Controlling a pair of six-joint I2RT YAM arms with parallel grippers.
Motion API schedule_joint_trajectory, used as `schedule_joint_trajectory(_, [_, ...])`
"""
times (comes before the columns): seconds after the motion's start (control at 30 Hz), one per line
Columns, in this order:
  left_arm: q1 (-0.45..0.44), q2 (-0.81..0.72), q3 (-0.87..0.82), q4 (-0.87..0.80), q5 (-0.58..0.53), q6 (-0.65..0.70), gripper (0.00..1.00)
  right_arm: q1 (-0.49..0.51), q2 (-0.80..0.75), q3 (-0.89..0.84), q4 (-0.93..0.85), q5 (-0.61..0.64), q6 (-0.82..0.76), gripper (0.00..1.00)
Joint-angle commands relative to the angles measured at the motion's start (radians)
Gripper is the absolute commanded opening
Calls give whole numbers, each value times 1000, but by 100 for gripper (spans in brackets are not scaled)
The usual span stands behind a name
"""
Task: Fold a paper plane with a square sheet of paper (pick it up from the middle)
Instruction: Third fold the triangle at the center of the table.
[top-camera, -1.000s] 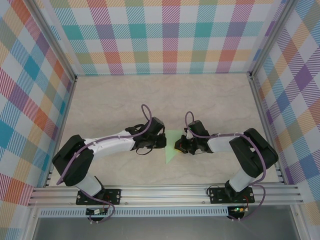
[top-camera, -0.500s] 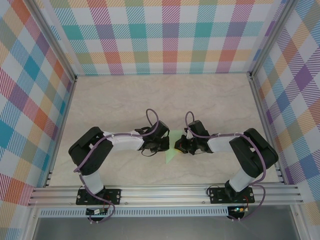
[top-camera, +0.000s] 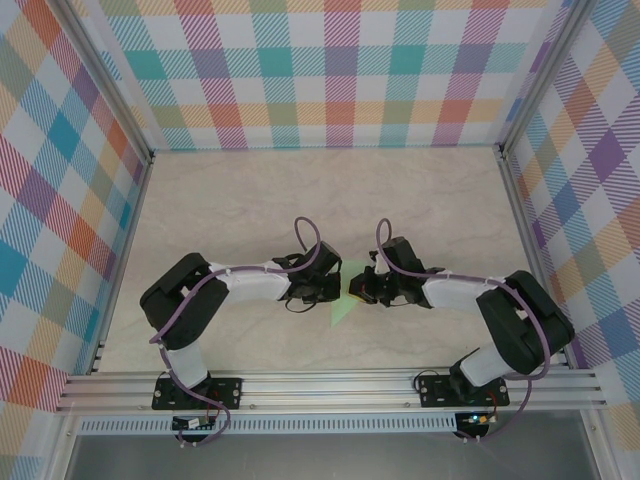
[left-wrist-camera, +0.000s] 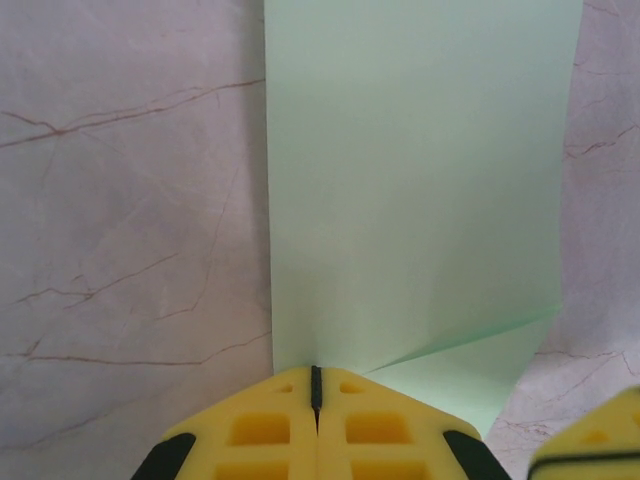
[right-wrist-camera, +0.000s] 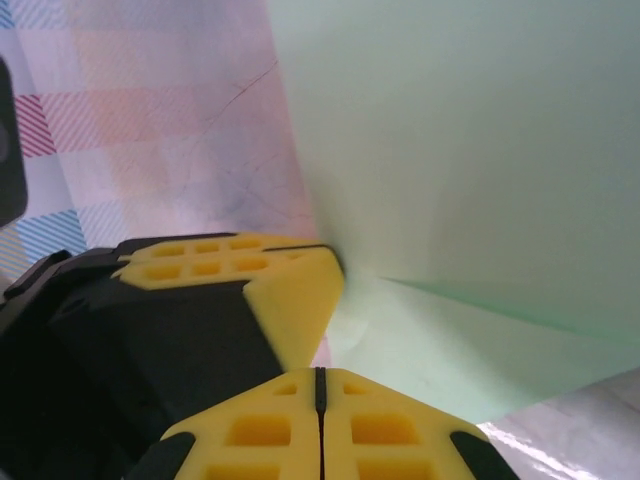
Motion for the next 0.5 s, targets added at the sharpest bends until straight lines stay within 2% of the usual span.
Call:
schedule_joint_trajectory(0.0, [-13,49,8,-59,-29,19,2,15,-15,-41,23,-28,10,6])
schedule_joint_trajectory(0.23, [-18,53,23,-76,-35,26,2,47,27,-46,48,-49,7,6])
schedule_joint_trajectory(0.47, [-21,59,20,-81,-38,26,2,56,92,-53,-8,13,-11,4])
